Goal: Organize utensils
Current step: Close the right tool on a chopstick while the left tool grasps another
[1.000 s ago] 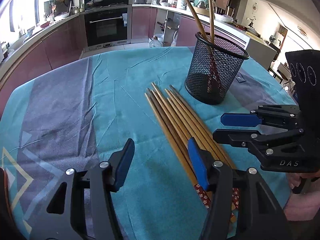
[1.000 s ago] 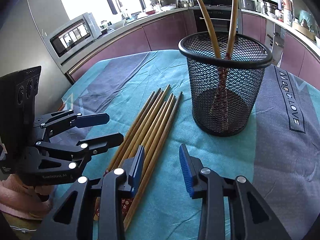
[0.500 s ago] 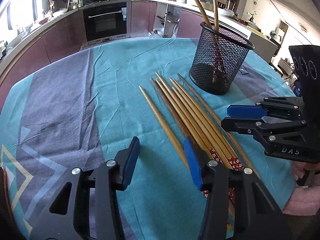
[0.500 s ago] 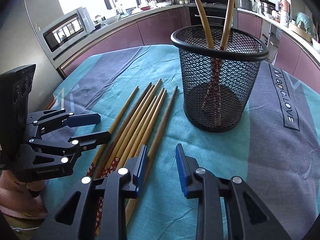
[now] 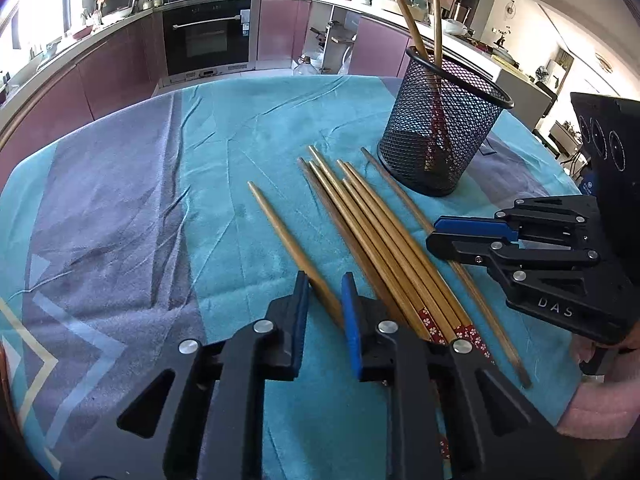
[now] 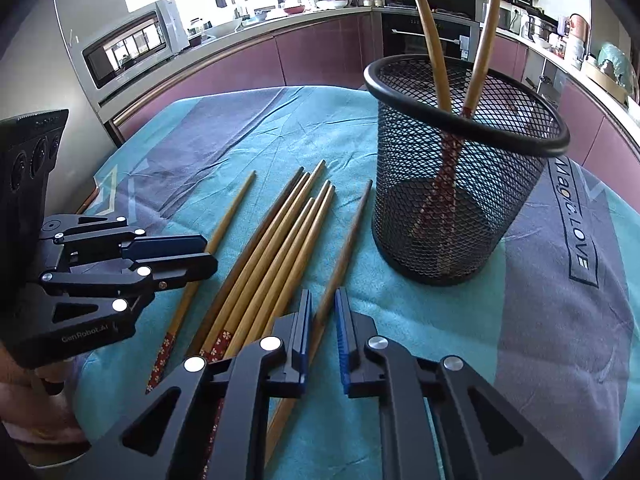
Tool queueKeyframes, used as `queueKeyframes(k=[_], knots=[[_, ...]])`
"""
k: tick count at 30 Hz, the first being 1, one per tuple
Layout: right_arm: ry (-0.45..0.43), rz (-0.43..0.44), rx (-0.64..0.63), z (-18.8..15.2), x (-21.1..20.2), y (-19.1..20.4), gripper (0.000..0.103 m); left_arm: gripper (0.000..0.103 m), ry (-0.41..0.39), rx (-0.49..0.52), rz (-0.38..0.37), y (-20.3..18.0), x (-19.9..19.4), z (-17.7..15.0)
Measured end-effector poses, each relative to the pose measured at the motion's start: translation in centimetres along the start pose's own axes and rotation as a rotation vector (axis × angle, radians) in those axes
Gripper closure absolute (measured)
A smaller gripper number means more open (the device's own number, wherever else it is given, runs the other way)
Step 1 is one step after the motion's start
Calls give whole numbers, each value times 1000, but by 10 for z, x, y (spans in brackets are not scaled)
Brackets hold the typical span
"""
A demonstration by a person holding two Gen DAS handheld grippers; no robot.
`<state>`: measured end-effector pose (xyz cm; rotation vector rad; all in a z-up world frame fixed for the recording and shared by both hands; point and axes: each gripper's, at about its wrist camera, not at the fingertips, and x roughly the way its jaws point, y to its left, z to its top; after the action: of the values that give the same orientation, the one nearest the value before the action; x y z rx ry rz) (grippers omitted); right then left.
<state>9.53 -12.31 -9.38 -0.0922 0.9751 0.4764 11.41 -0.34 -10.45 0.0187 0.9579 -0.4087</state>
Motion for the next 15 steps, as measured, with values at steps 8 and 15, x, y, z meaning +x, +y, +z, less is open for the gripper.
queueKeyframes(k=[8,15], knots=[[-13,6,19,6,6,0,92,84,-8,-36,2,0,7,6],[-40,44,55,5,-2,-5,97,95,-21,-77,-3,0,5,6]])
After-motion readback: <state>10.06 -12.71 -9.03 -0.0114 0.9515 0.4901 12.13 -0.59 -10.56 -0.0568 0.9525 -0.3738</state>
